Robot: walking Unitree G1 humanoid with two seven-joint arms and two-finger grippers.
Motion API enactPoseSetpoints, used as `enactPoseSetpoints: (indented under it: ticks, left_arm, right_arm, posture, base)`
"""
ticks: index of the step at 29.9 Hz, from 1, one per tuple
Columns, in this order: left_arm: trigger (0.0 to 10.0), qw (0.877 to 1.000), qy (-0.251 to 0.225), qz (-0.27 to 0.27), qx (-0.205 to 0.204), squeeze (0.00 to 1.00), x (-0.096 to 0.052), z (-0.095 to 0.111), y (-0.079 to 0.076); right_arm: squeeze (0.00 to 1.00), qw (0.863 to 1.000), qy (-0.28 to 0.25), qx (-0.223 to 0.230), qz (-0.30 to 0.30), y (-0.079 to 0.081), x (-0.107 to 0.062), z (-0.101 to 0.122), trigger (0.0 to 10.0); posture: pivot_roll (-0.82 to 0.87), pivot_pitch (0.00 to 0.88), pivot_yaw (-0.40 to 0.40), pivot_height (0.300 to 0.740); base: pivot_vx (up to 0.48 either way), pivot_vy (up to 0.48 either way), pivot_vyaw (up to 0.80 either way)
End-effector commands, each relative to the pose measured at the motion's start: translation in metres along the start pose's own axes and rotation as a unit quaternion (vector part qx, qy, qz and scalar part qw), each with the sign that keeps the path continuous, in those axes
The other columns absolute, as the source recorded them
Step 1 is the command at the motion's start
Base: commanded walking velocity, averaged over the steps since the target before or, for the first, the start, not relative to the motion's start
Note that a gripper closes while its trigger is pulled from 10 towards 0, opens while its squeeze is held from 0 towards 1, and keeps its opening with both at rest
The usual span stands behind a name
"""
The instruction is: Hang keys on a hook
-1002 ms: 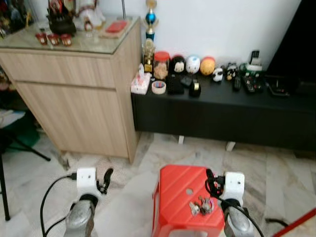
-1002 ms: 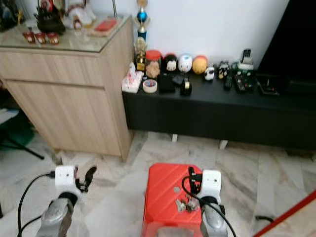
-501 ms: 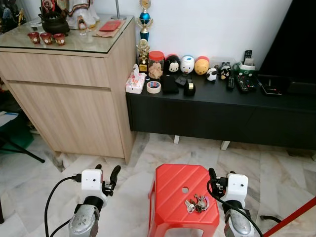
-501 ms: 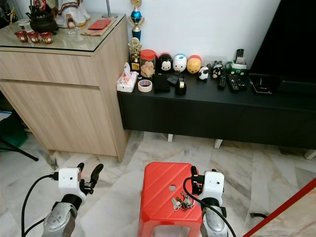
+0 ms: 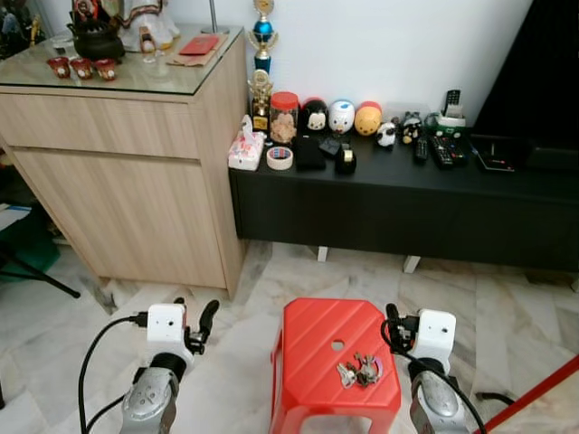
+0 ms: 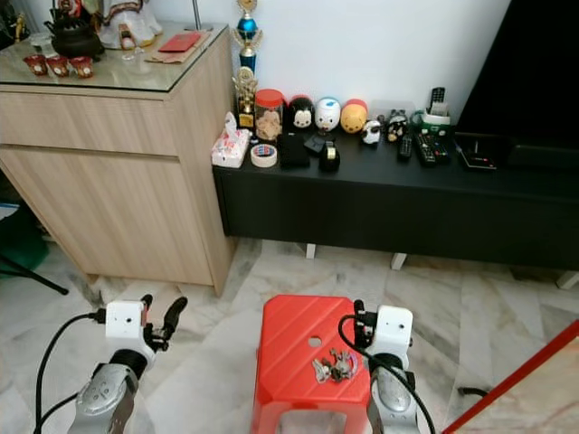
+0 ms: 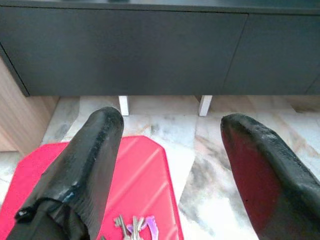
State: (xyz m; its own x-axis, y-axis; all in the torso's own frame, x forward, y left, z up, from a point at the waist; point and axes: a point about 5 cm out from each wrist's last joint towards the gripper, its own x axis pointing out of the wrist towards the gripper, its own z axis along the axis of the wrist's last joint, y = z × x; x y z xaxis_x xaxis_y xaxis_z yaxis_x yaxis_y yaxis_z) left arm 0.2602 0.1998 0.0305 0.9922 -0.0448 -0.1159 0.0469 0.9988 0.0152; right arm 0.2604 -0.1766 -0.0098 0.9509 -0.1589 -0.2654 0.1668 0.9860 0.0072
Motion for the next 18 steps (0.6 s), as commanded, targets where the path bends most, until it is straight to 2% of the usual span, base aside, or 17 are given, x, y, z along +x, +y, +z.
enactPoseSetpoints:
  ticks: [1,14,18]
  left_arm:
    - [10.0,1.0,0.004,0.0,-0.001,0.0,0.001,0.001,0.0]
    - [10.0,1.0,0.022,-0.006,-0.007,0.0,0.003,-0.005,-0.005]
    - [10.0,1.0,0.024,-0.009,-0.008,0.0,0.005,-0.006,-0.006]
  right_arm:
    - [0.0,1.0,0.009,0.002,0.001,0.001,0.0,-0.003,10.0]
    - [0.0,0.999,0.016,0.004,0.03,0.011,-0.002,-0.006,10.0]
    - [0.0,0.999,0.017,0.002,0.033,0.012,-0.002,-0.006,10.0]
  posture:
    - [0.02,0.003,-0.056,0.646]
    - [0.02,0.007,-0.053,0.646]
    - [0.02,0.004,-0.051,0.646]
  base:
    - [0.0,0.0,0.0]
    - [0.0,0.0,0.0]
    - [0.0,0.0,0.8]
